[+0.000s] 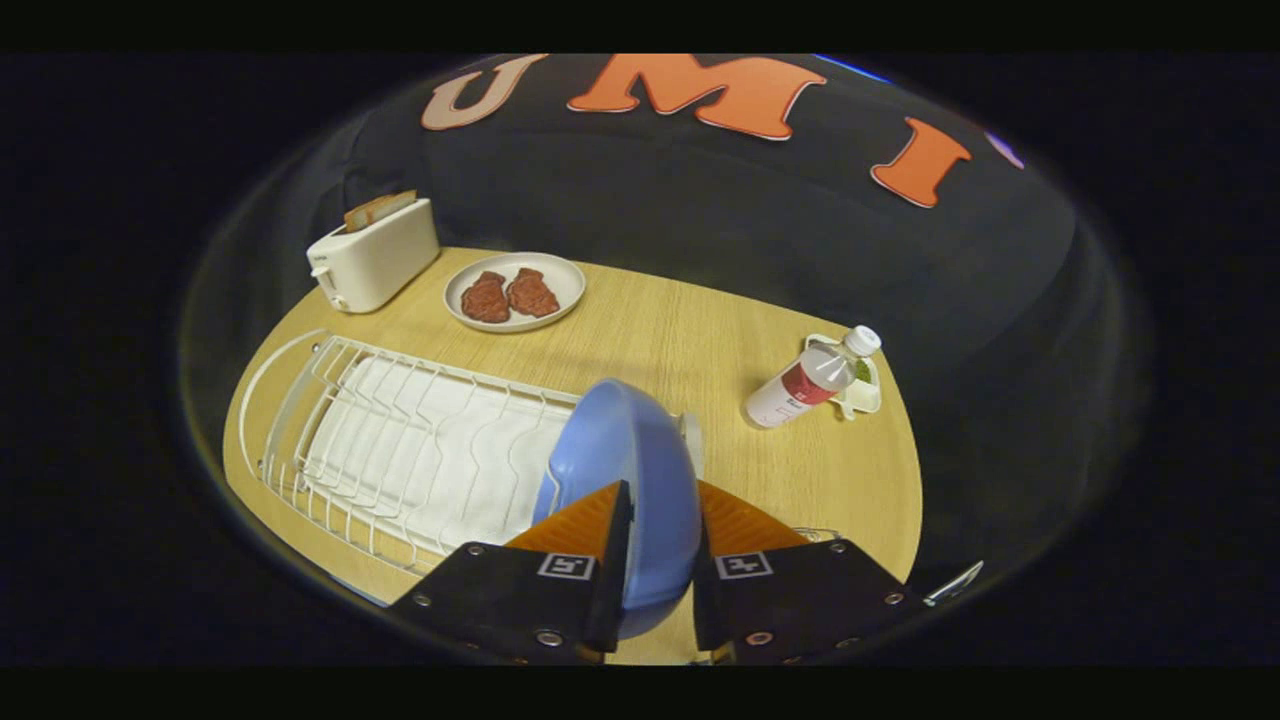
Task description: Take the plate from the dish rack, then take the spoon from the basket and place it into the plate.
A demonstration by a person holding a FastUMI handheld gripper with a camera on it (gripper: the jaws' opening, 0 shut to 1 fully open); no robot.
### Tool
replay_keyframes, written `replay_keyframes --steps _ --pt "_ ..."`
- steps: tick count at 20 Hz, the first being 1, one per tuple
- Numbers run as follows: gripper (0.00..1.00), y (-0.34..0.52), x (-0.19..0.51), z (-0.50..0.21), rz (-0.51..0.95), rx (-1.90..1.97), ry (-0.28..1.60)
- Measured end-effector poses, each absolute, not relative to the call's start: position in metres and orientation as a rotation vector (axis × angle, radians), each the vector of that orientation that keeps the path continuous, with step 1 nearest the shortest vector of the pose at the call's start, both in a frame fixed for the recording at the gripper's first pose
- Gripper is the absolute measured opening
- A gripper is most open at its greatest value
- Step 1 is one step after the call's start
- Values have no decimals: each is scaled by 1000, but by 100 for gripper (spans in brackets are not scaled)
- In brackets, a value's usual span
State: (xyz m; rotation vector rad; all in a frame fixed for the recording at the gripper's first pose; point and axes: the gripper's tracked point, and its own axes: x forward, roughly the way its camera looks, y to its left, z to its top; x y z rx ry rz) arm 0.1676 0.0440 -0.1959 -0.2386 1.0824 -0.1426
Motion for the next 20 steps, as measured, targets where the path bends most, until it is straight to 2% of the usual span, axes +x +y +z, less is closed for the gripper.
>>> replay_keyframes --steps 3,9,20 --pt "27 35 173 -180 -169 -263 1040" --pt "26 45 157 -140 -110 -194 976" --pt "26 62 71 -119 55 -38 934"
